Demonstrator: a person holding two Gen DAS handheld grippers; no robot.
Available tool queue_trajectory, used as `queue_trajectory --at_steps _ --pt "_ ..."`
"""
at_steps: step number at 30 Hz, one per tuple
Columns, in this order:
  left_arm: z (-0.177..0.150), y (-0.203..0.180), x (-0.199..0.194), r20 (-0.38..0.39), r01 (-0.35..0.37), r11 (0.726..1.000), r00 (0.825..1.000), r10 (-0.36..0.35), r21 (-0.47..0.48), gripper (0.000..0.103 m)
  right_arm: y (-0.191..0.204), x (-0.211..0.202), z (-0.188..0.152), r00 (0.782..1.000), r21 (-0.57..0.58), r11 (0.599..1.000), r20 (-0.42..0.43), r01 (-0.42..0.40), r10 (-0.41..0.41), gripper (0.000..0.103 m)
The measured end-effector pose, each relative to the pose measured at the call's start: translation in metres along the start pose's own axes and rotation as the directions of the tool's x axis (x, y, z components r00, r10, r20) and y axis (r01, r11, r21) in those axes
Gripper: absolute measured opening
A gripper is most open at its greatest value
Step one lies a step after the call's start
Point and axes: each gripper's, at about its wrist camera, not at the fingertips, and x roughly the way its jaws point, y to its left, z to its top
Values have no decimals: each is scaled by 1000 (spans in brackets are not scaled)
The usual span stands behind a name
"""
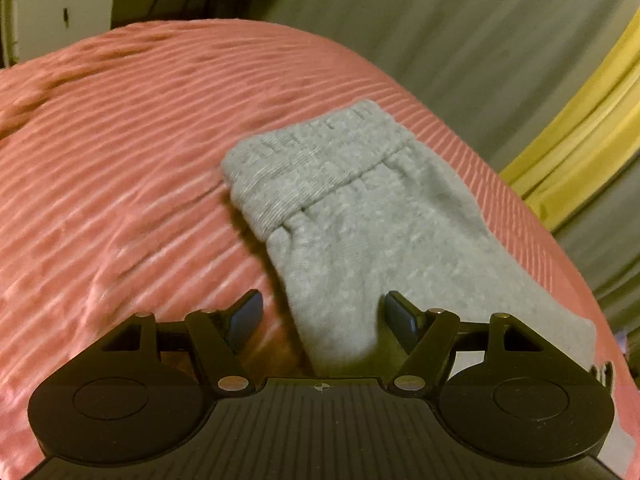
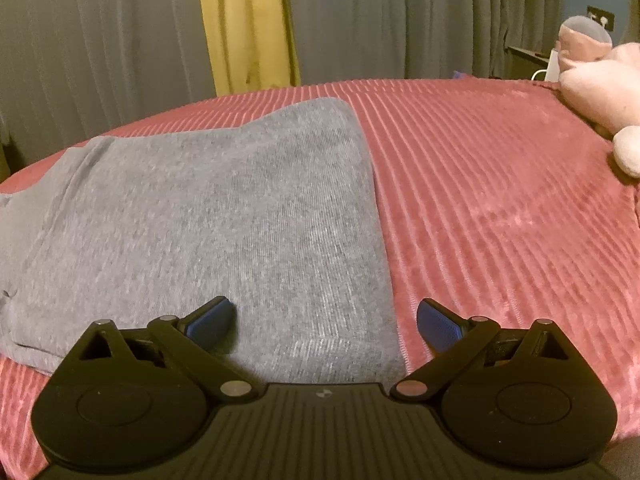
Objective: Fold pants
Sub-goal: 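Grasp the waistband end with the left tool and lift it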
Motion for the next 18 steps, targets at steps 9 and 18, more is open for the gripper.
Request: queue_trajectory --at_steps 9,18 --pt "12 -6 15 17 1 1000 1000 -1 31 74 1 6 -1 1000 14 1000 9 -7 7 99" --pt "17 2 17 35 35 999 999 -34 -23 57 3 8 -2 1000 14 1000 23 -3 3 99"
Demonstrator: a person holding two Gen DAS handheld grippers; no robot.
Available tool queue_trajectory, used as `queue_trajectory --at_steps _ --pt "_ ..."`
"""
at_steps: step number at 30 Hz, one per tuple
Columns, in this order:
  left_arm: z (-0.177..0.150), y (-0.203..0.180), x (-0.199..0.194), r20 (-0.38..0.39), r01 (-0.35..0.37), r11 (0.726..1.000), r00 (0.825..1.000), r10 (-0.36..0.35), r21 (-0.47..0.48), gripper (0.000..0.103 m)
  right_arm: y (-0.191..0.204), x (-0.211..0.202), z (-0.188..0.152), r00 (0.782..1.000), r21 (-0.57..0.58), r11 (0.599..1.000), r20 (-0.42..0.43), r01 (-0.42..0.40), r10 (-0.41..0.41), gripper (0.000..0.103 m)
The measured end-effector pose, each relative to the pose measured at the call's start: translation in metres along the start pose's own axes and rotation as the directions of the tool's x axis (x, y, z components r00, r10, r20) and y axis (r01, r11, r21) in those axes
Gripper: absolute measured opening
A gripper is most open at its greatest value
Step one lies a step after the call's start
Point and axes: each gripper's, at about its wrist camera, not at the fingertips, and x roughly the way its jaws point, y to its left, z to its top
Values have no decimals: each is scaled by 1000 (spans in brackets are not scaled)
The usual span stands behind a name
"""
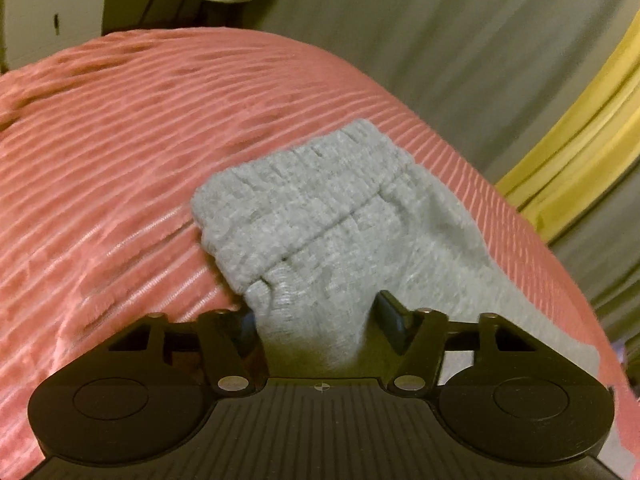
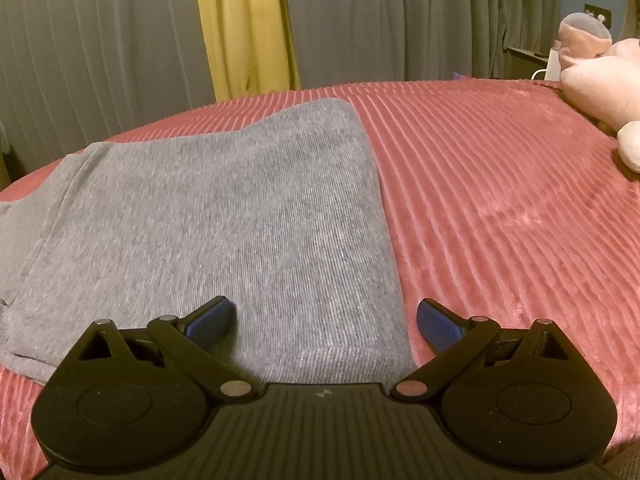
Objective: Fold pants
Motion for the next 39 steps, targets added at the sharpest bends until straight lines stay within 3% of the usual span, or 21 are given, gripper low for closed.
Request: queue_trajectory --at_steps 5,10,13,17,20,23,25,28,32,36,39 --pt "5 26 -2 0 103 983 995 -104 -150 38 0 0 -1 1000 -3 1000 7 2 -2 99" --pt "7 29 -11 33 187 971 982 -184 -149 24 1 1 -1 1000 -5 1000 10 2 -2 99" --pt "8 28 -16 69 241 961 970 -233 -138 25 1 1 -1 1000 -4 1000 10 3 -3 99" --pt "6 35 -2 33 212 954 977 -210 -212 36 1 0 -1 1000 -5 1000 11 3 -3 99" --pt "4 49 12 26 232 915 971 -237 -329 47 1 0 -1 1000 -6 1000 11 3 -3 99" --pt "8 56 18 16 243 877 966 -260 -415 46 1 0 -1 1000 -6 1000 12 3 -3 99" --pt "11 45 12 27 235 906 970 -241 -352 33 1 0 -1 1000 -8 1000 11 5 -5 99" --pt "15 20 -8 73 203 961 979 -193 -190 25 2 0 0 1000 -11 1000 8 9 -9 99" --pt "21 -21 -47 167 194 981 968 -189 -15 23 4 -4 4 1000 -17 1000 7 18 -17 99" --pt "16 -75 -96 264 219 958 928 -264 186 23 1 -9 5 999 -9 1000 30 14 -13 99" --pt "1 -119 -133 302 274 904 876 -375 328 23 -4 -14 8 998 19 1000 62 -4 3 99"
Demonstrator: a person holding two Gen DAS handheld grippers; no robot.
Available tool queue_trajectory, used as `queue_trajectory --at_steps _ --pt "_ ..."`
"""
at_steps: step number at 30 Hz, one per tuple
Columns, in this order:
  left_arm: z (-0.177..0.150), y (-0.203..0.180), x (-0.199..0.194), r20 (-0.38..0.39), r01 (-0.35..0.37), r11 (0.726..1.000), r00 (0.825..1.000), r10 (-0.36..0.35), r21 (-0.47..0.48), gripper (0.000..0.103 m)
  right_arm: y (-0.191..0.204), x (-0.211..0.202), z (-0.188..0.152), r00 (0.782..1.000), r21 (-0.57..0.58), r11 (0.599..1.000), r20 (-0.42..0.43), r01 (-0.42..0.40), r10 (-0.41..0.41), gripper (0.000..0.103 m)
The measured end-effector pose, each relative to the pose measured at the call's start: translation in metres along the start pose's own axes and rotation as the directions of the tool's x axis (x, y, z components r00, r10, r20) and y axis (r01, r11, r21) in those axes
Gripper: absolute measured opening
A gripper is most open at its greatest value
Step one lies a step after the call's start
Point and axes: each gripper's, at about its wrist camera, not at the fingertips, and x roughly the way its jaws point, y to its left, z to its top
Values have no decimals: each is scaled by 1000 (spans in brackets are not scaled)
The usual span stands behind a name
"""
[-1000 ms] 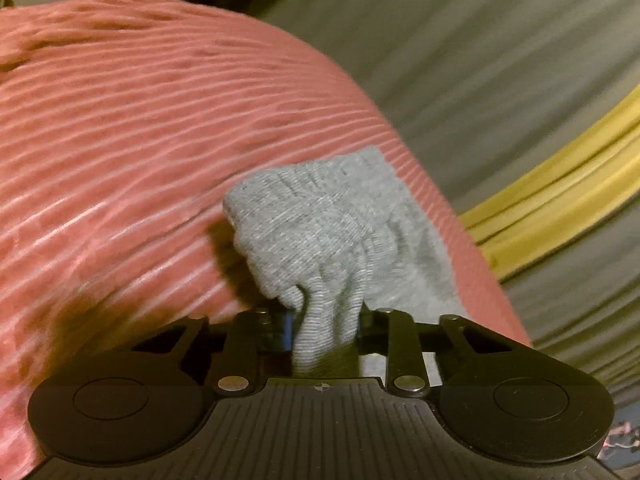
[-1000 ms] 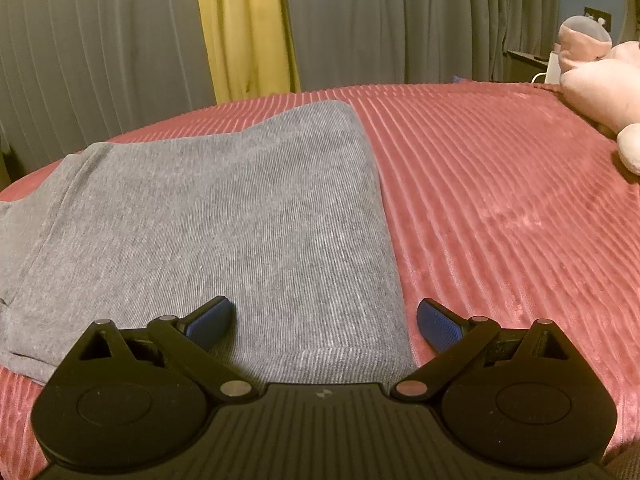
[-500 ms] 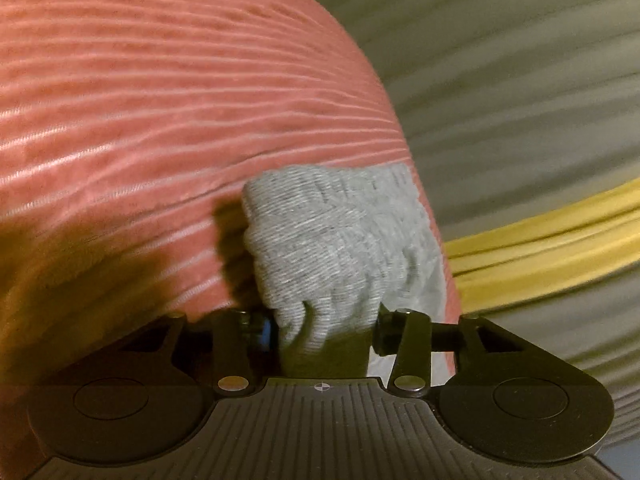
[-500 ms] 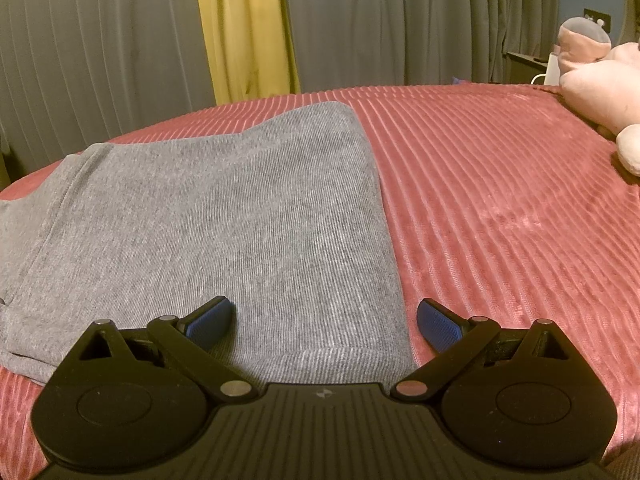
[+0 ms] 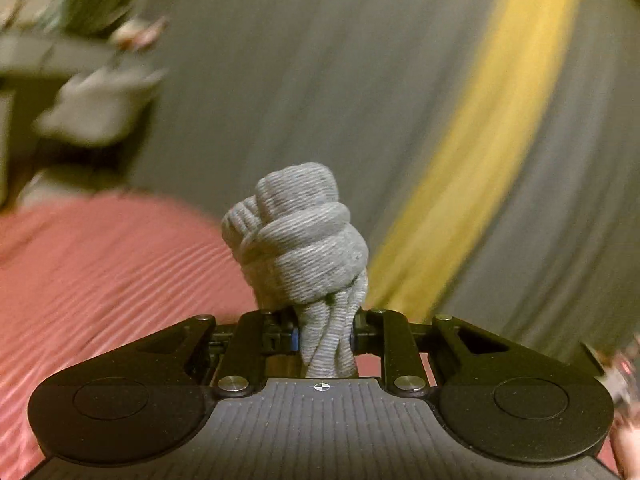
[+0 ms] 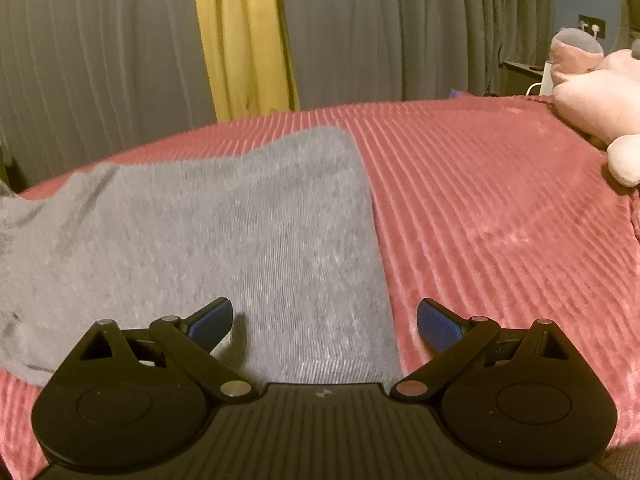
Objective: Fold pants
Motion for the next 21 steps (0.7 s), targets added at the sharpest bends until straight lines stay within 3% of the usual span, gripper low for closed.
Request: queue_trajectory --at_steps 3,6,9,11,14,16,17,19,20,21 --pt "-6 -69 -18 23 151 977 988 -156 150 23 -6 -6 3 999 35 999 31 6 -7 99" --pt "-34 -129 -23 -22 273 925 961 -277 264 24 -15 -11 5 999 94 996 52 10 -14 99" --pt "-87 -187 -15 -125 334 868 942 -310 368 25 -26 -18 7 997 143 990 75 14 -25 99" --pt "-130 -218 -5 -199 345 839 937 -286 422 26 -31 -23 7 996 156 988 90 14 -28 99" --pt "-203 -258 15 -356 344 775 920 -166 529 31 -39 -27 9 994 168 986 101 15 -32 99" --pt "-242 -271 31 -472 362 726 880 -58 584 36 -46 -29 10 994 188 982 103 21 -41 99" --pt "-257 -276 33 -509 367 687 860 5 627 37 -49 -30 10 994 198 980 102 22 -43 99" --pt "-269 -277 23 -493 372 617 869 31 694 50 -56 -33 11 993 226 974 106 19 -44 99" --pt "-265 -274 16 -494 387 610 870 8 692 57 -61 -34 12 993 238 971 108 10 -36 99" --pt "-255 -268 10 -511 403 637 859 -16 657 73 -64 -34 12 994 246 969 108 1 -28 99"
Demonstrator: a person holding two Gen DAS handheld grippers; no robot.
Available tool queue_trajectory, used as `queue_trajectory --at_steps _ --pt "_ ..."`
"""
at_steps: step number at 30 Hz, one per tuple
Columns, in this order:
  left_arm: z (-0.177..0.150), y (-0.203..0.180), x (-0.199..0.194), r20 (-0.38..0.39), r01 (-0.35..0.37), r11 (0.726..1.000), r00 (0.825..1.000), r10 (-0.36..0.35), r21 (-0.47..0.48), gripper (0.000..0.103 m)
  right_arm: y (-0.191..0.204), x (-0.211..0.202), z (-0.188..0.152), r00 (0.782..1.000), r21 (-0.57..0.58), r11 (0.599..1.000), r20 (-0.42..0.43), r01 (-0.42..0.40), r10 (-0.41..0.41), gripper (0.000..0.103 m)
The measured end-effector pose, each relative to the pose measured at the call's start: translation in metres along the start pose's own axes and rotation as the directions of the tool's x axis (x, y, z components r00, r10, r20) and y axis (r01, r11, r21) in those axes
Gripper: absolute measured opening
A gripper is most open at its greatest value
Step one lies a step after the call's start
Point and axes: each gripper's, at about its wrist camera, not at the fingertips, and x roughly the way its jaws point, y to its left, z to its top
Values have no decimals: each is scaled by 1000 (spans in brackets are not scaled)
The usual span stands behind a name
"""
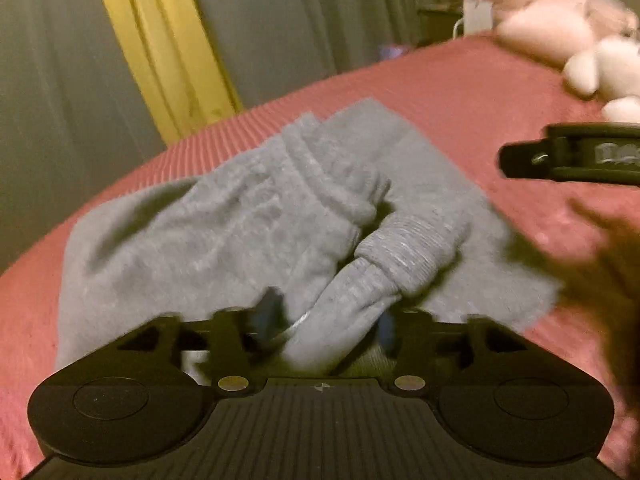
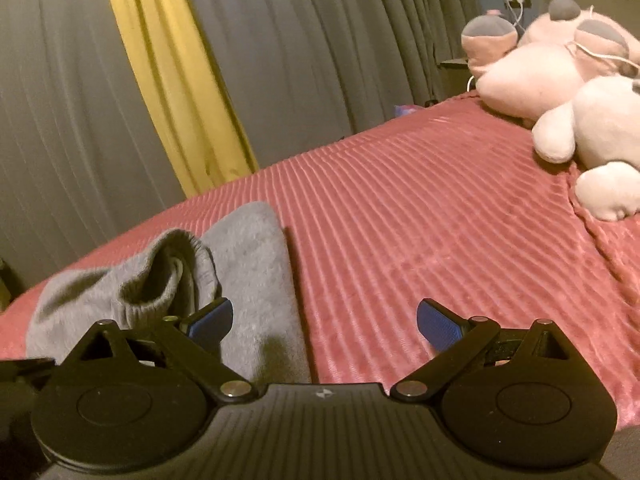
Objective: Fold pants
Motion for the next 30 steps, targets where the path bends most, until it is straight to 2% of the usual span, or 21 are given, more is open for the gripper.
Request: queue_trajectory --at_steps 1,2,4,5,6,8,10,11,12,13,14,15,16,17,19,20,22,24,26,28,30 --pt "-2 11 -10 -3 33 997 999 -33 -65 82 -2 0 1 1000 9 1000 -4 -8 8 99" --pt "-2 25 -19 4 77 986 997 -77 -149 83 -4 2 2 1000 20 1000 -10 -16 16 99" --pt "-10 56 -40 73 154 940 988 -138 -303 88 -2 5 3 998 54 998 -34 -44 46 99" --pt "-16 72 -51 109 157 912 986 -125 -378 91 0 3 4 996 80 994 -42 -74 77 99" --pt "-24 89 -57 129 132 885 988 -82 -447 93 3 1 5 993 99 989 -44 -108 113 99" --pt "-34 122 -67 110 24 823 993 46 -567 93 12 -2 8 979 126 973 -51 -191 199 99" --pt "-41 150 -69 65 -69 752 987 148 -656 93 19 -1 9 961 158 955 -77 -250 264 99" --pt "-48 163 -70 52 -98 706 981 188 -702 93 22 1 10 953 173 947 -93 -270 289 98" --pt "-56 172 -72 42 -114 676 977 210 -728 93 26 3 11 945 189 939 -101 -288 310 97" --pt "-65 181 -70 29 -132 654 973 228 -745 93 29 4 11 936 212 928 -107 -307 335 90" --pt "-73 184 -69 15 -153 637 968 250 -756 93 31 6 10 928 236 917 -115 -320 353 76" --pt "-80 186 -68 -7 -170 607 965 262 -776 93 33 9 10 919 265 906 -128 -330 372 67" --pt "-86 191 -63 -34 -166 553 970 240 -816 93 36 11 8 913 287 898 -141 -333 383 53" --pt "-95 196 -65 -37 -146 516 976 216 -844 93 39 12 6 916 296 900 -147 -319 373 51" --pt "-103 205 -62 -31 -123 469 979 201 -875 93 47 13 4 933 267 921 -146 -285 330 51" --pt "-108 205 -65 -33 -128 459 977 211 -879 93 50 13 5 940 248 933 -154 -261 304 51" --pt "-115 205 -71 -26 -122 456 977 210 -882 93 58 3 8 951 205 946 -127 -251 280 51" --pt "-114 211 -66 -34 -117 441 981 192 -890 93 65 -1 14 945 189 939 -106 -287 310 54" --pt "-123 212 -68 -44 -118 417 982 183 -901 93 72 7 13 938 194 941 -156 -278 309 54" --pt "-128 215 -68 -51 -119 401 983 178 -908 93 74 22 6 936 230 945 -215 -231 281 55" --pt "-131 215 -66 -52 -114 393 985 165 -912 93 74 32 -2 939 285 937 -215 -203 269 55"
